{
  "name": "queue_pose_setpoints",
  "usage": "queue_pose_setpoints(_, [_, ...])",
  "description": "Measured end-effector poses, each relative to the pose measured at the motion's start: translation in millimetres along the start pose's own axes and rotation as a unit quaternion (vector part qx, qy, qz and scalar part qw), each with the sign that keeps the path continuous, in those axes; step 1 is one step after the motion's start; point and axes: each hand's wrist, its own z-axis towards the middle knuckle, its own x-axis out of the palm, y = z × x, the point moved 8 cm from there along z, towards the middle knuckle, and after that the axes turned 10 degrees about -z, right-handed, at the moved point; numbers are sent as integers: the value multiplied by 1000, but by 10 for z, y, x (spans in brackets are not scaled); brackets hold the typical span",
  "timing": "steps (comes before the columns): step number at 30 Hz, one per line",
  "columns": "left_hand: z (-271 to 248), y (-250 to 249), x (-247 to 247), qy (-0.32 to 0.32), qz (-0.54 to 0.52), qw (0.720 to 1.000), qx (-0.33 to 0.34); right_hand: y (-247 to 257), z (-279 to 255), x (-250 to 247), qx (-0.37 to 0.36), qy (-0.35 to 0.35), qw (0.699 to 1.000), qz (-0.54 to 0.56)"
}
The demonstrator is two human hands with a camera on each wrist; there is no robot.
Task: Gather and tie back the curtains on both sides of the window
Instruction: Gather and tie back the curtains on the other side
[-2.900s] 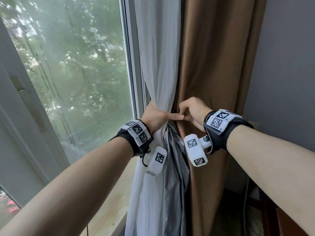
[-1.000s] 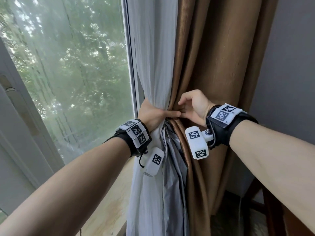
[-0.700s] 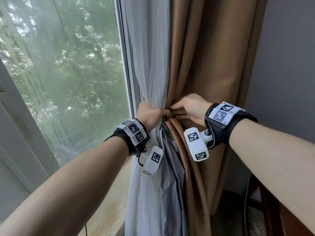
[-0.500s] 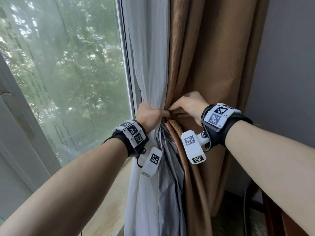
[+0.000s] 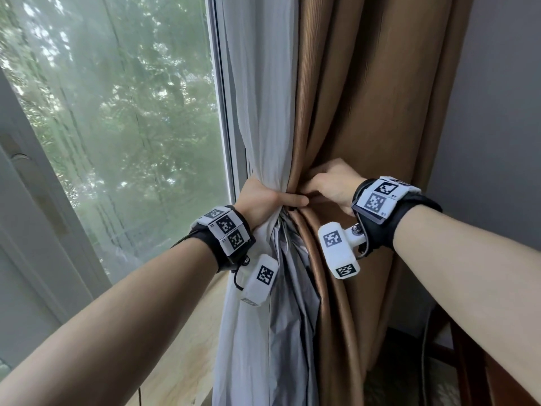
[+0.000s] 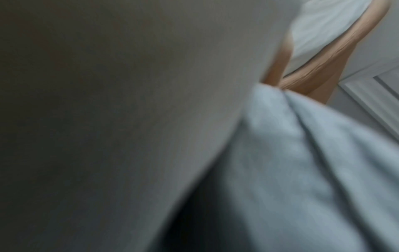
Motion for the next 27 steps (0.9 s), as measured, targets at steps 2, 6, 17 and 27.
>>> queue_pose_setpoints(2, [-28,-13,69,24,-13,1000,2,32,-6,-21,-9,-5,1000,-24])
queue_pose_setpoints(6, [5,-16,30,37,-5,999,-17,44,-24,42,-18,48,999,-5])
queue_pose_setpoints(17, [38,12,-57,-24,64,997,-47,-16,-14,-263,12,-80,997,5])
queue_pose_setpoints(27, [-106,-54,90,51,-6,998,-29,-487,134,-419,58,-114,979,161])
